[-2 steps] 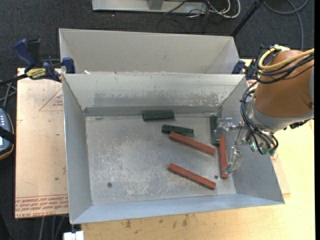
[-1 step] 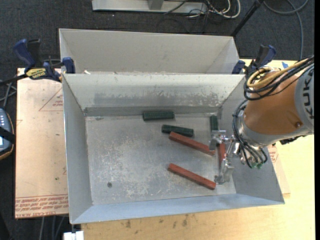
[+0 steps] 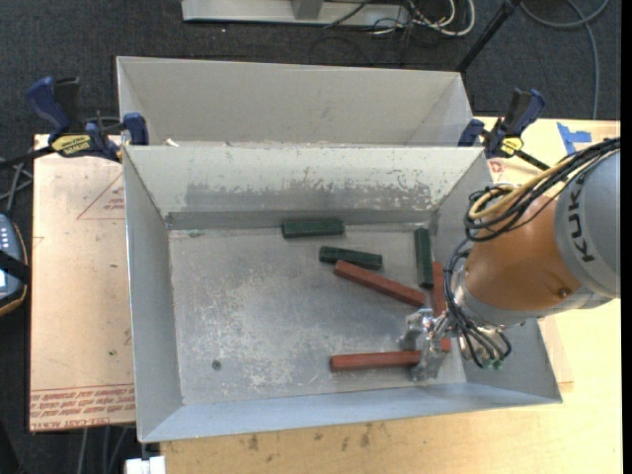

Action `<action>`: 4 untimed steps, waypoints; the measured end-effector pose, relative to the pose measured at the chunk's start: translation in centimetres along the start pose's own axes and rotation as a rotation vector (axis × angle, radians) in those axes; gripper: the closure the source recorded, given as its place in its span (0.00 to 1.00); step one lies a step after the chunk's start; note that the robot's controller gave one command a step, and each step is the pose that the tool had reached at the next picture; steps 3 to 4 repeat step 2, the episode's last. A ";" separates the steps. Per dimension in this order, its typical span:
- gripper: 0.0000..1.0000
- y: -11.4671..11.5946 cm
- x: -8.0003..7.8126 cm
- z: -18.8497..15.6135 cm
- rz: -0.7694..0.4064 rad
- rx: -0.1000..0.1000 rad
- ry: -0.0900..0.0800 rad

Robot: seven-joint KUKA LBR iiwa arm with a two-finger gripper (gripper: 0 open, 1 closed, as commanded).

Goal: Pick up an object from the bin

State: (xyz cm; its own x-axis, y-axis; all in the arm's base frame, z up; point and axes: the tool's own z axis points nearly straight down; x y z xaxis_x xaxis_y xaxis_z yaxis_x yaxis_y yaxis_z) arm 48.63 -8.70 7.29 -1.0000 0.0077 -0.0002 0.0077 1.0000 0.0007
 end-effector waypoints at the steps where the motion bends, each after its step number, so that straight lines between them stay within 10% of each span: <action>1: 1.00 0.0 0.0 0.0 0.000 0.000 0.000; 2: 1.00 -0.8 -3.1 -15.5 0.033 0.000 -0.004; 4: 1.00 -0.8 -3.1 -15.5 0.033 0.000 -0.004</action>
Offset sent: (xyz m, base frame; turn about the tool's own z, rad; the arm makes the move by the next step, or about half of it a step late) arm 0.0294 -0.0089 0.1550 0.0354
